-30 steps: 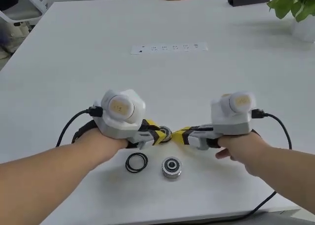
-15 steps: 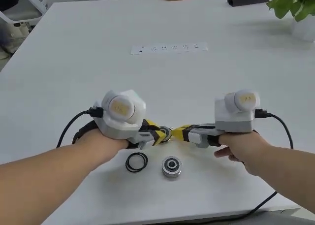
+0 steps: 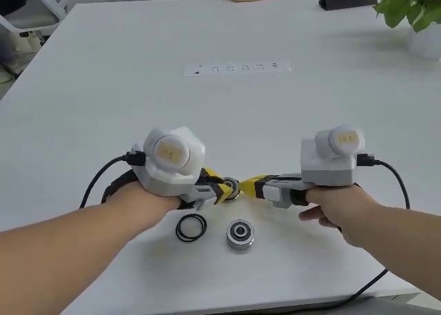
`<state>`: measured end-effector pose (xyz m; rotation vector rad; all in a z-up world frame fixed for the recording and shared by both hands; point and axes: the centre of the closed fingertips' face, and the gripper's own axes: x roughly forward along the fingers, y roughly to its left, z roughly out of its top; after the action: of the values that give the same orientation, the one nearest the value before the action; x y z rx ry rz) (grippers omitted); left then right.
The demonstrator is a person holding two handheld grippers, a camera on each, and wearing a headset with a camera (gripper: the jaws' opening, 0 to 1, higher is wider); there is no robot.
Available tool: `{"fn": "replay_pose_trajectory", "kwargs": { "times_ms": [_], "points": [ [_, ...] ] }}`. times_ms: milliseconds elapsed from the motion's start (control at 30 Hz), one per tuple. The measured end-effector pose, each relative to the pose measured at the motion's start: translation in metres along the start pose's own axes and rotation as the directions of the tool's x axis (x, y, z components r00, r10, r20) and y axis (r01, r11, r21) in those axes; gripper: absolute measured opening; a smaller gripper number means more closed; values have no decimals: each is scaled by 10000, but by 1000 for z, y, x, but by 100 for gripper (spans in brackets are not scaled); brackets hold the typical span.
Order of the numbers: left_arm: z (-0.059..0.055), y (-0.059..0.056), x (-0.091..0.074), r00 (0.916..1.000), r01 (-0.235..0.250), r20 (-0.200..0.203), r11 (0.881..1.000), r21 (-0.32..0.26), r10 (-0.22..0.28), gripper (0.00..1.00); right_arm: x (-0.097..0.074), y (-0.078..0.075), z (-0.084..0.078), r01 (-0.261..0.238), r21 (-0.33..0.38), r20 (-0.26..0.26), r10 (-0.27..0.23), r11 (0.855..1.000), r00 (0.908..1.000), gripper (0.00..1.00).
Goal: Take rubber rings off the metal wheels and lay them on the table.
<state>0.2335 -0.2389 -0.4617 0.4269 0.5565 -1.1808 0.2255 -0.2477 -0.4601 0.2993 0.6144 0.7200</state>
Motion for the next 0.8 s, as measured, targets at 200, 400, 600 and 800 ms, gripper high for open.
{"fn": "replay_pose_trajectory", "kwargs": {
  "times_ms": [200, 400, 600, 800],
  "points": [
    [0, 0, 0, 10000, -23, -7, 10000, 30, 23, 6, 1, 2, 1, -116, 51, 41, 115, 9999, 9999, 0],
    [0, 0, 0, 10000, -35, 6, 10000, 32, 35, 7, 2, 7, 2, -215, 71, 80, 214, 9997, 9997, 0],
    [0, 0, 0, 10000, -15, -2, 10000, 47, 15, 7, 4, 8, 3, -375, 131, 132, 374, 9992, 9992, 0],
    [0, 0, 0, 10000, 2, 13, 10000, 41, -2, 7, 5, 16, 6, -830, 118, 300, 826, 9965, 9961, 0]
  ]
}}
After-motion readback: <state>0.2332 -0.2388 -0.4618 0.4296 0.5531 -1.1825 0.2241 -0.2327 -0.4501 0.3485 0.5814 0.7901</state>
